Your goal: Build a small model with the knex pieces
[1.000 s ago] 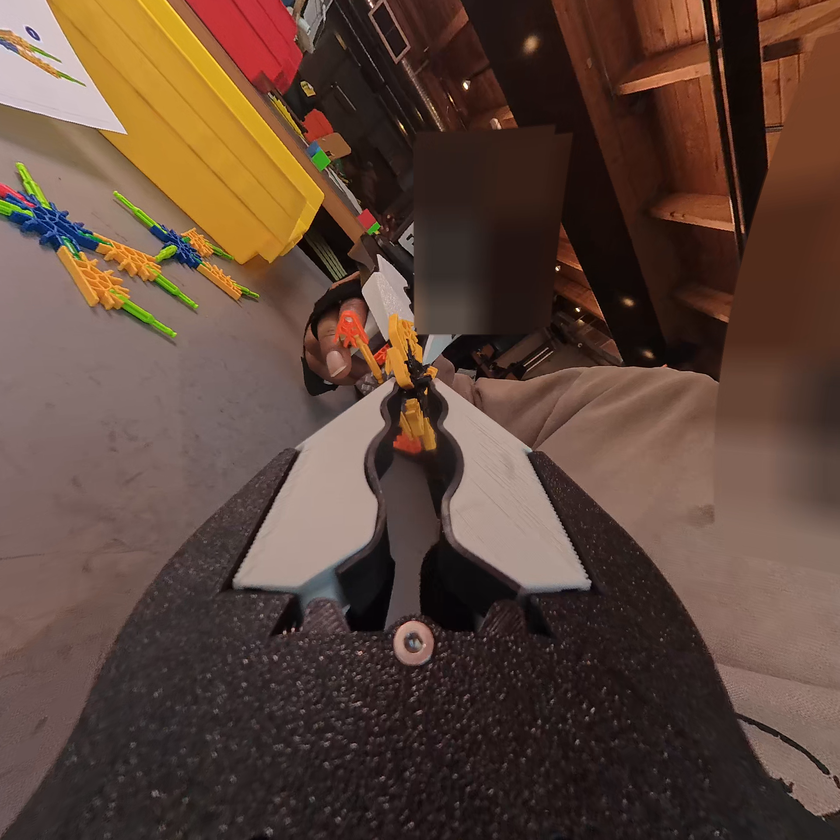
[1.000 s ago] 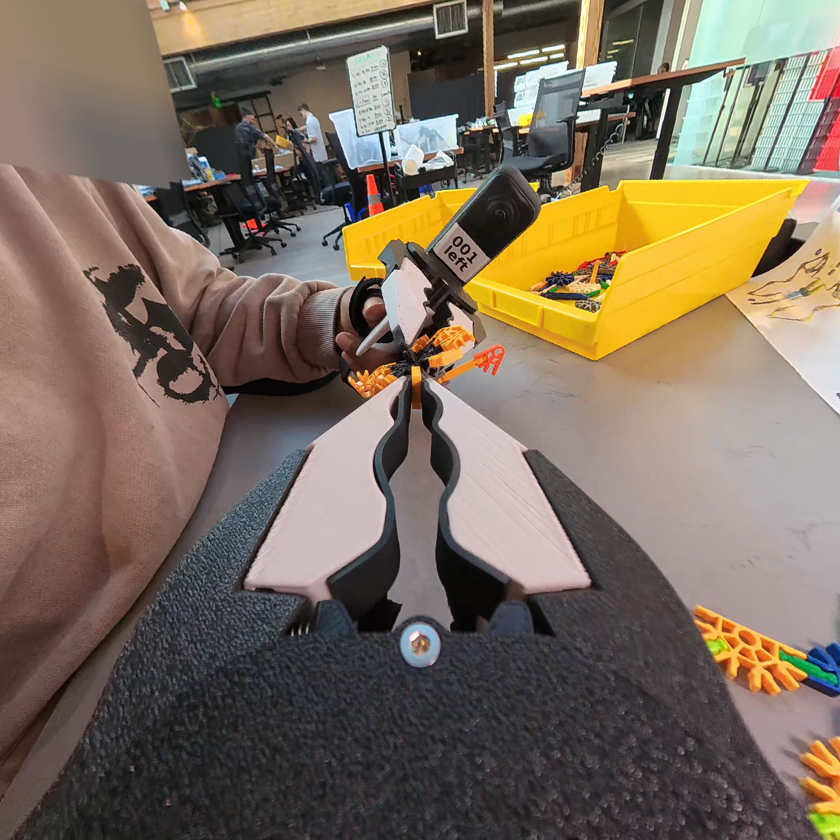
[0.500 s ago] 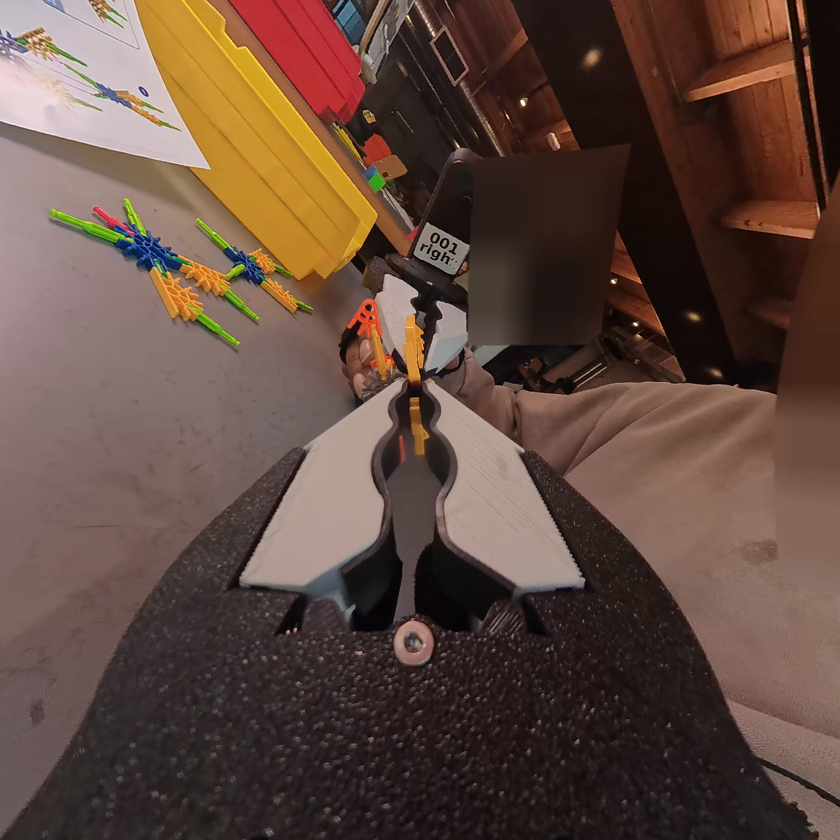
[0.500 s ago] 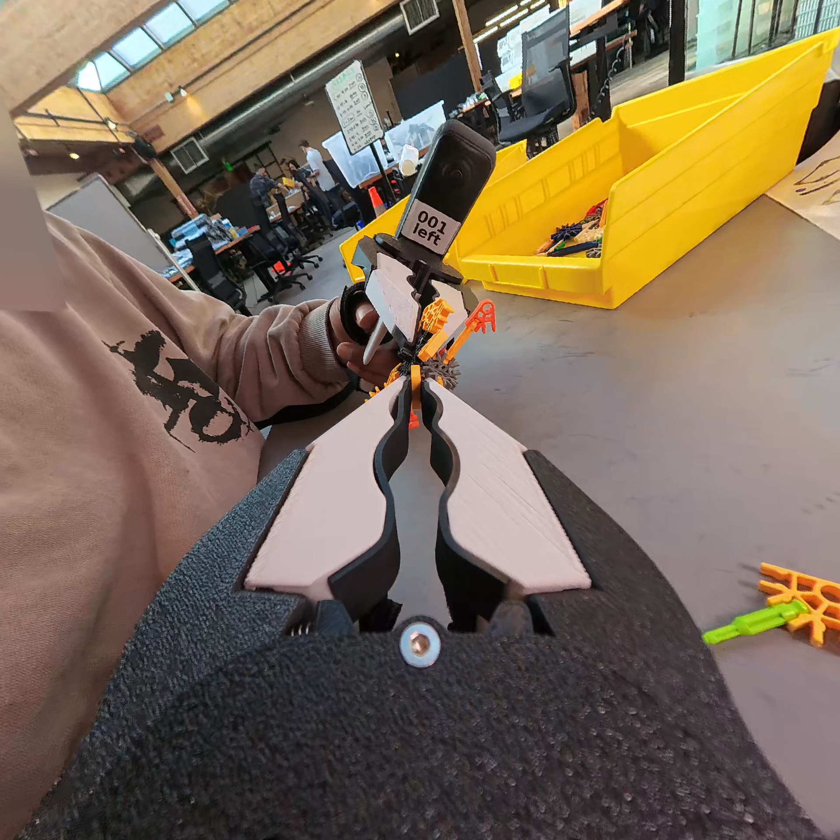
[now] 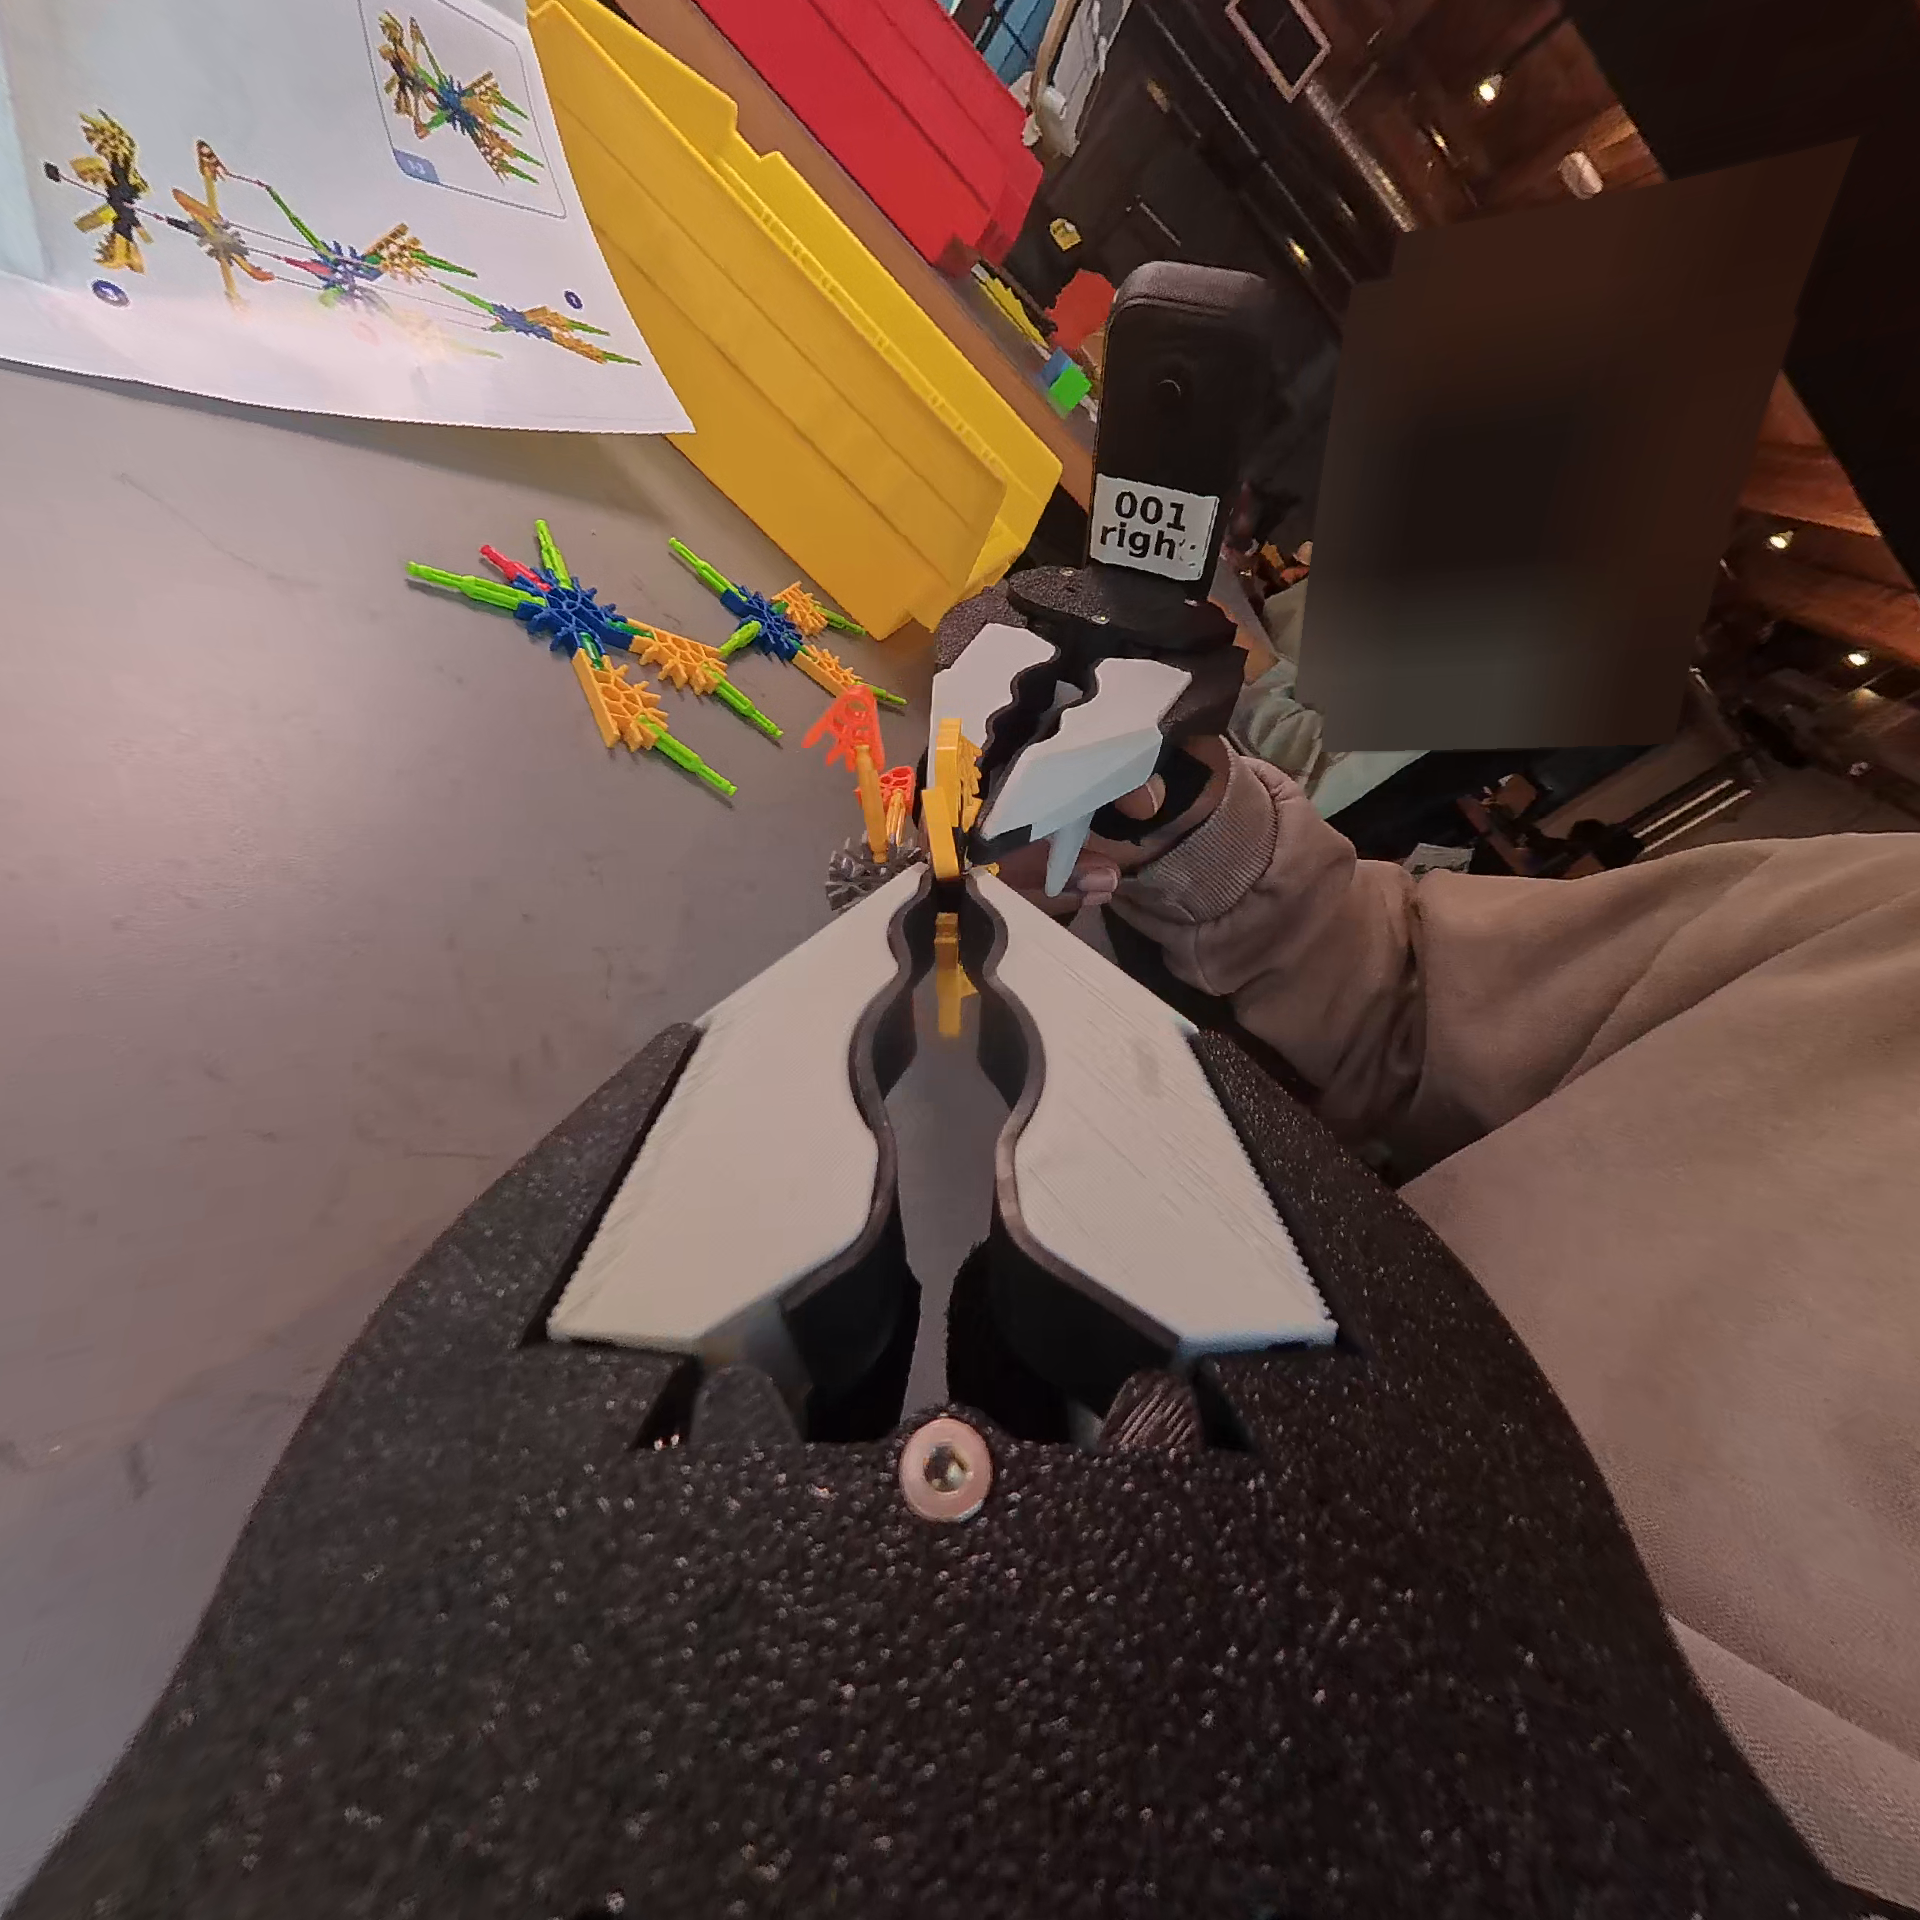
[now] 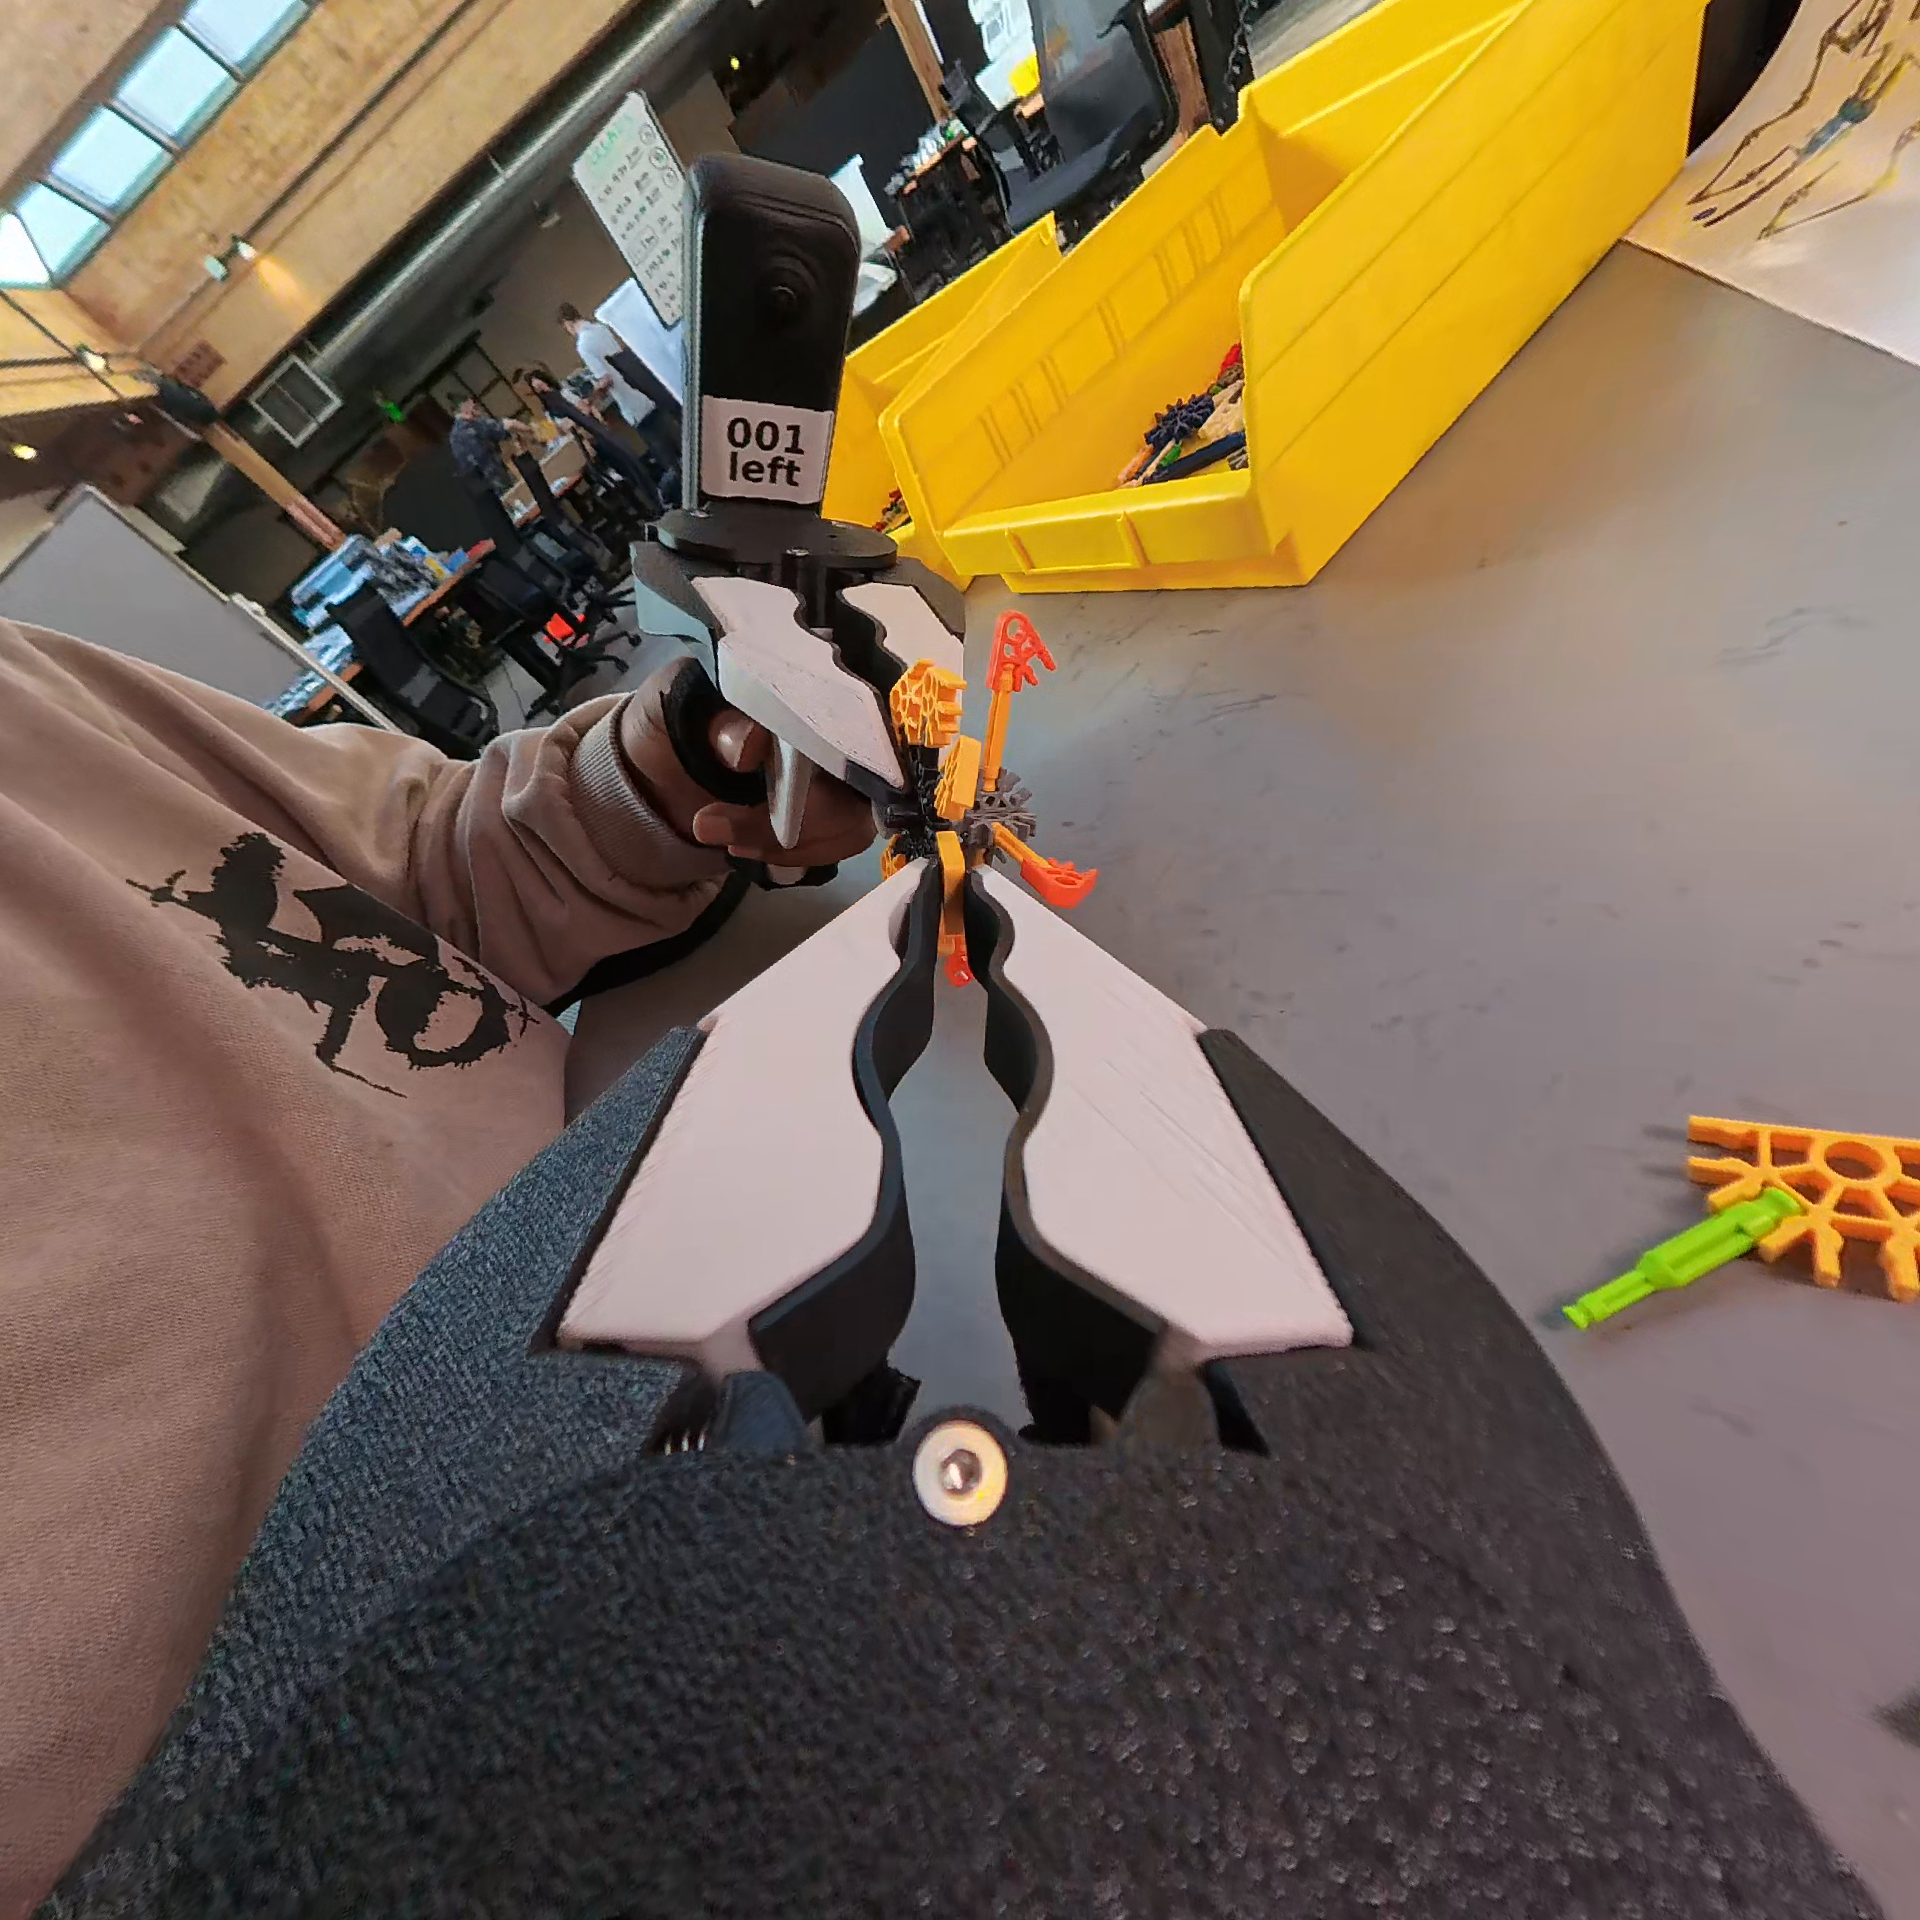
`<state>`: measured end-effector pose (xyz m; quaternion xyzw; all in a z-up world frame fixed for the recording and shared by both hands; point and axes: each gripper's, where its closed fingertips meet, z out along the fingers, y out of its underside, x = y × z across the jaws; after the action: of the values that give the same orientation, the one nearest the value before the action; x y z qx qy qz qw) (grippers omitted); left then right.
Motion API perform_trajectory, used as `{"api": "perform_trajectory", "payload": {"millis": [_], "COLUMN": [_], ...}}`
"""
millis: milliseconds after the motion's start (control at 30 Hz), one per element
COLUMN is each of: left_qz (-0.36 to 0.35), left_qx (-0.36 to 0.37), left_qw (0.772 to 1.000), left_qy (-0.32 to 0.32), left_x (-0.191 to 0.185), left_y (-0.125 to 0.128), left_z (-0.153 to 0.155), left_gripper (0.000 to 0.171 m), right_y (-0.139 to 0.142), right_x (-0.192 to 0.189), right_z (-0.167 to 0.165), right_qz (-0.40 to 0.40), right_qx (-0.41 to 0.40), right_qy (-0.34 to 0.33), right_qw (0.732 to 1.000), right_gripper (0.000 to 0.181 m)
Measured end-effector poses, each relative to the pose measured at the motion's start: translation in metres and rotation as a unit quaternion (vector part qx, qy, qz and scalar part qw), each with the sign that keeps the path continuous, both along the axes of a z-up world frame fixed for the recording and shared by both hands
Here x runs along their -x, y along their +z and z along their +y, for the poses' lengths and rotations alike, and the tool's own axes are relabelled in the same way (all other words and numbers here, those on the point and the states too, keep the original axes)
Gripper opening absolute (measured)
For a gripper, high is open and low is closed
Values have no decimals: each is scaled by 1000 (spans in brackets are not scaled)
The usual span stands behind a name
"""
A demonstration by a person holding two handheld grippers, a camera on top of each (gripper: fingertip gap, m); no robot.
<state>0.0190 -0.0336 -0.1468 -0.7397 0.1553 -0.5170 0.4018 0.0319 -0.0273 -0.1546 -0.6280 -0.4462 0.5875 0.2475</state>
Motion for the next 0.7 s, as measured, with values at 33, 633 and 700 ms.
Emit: {"api": "perform_trajectory", "payload": {"millis": [33, 633, 700], "left_qz": [0, -166, -171], "left_qx": [2, 132, 134], "left_qw": [1000, 976, 975], "left_qy": [2, -48, -52], "left_x": [0, 0, -1], "left_y": [-1, 3, 4], "left_z": [0, -3, -4], "left_gripper": [3, 2, 2], "right_y": [-1, 5, 7], "right_x": [0, -2, -3], "right_z": [0, -4, -5], "right_qz": [-2, 28, 29], "right_qx": [3, 27, 6], "right_qy": [-1, 26, 29], "right_qw": [1000, 999, 999], "right_gripper": [2, 2, 2]}}
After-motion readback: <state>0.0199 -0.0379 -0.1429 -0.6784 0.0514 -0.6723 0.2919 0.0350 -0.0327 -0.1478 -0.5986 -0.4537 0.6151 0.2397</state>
